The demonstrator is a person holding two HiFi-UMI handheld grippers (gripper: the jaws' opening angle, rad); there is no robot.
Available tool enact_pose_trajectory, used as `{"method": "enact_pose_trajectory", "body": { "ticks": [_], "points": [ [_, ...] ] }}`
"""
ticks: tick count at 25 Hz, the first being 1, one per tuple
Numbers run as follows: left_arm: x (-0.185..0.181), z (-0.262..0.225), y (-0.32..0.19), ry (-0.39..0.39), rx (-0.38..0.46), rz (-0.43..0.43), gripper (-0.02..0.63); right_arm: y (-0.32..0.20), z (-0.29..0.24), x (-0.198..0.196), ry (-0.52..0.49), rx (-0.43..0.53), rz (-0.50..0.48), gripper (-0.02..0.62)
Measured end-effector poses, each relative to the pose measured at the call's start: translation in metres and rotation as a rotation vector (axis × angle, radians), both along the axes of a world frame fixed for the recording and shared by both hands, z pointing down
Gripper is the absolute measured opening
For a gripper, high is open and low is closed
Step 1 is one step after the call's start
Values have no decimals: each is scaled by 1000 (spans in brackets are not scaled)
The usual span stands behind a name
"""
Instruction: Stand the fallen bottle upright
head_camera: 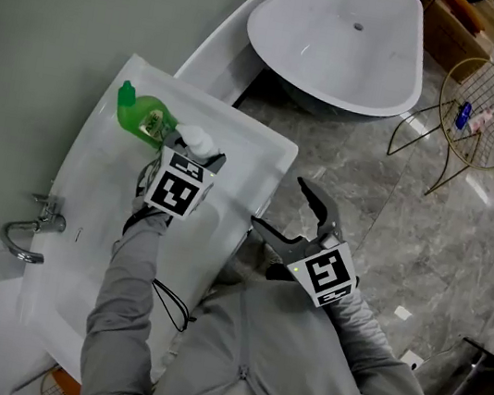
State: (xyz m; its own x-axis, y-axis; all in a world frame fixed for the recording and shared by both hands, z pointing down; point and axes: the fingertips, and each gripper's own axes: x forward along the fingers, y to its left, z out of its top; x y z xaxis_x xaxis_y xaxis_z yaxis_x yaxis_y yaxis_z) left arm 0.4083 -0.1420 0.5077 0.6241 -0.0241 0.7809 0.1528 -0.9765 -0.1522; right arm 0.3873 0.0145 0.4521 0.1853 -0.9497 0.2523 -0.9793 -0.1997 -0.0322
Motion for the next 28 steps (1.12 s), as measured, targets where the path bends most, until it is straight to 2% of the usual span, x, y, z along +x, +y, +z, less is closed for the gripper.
{"method": "enact_pose_trajectory", "body": {
  "ticks": [8, 15, 23, 28],
  "points": [
    [-8, -9, -5, 35, -6, -25, 345, -2, -5, -9, 6, -7, -16, 428],
    [-32, -28, -8, 84, -17, -64, 345, -9, -13, -21, 24, 13, -31, 428],
    [-76, -67, -8, 207, -21, -133, 345, -21, -32, -35, 52, 41, -65, 428],
    [-109, -97, -19, 340, -10, -239, 345, -31, -51, -34, 98, 67, -54, 428]
  ]
}}
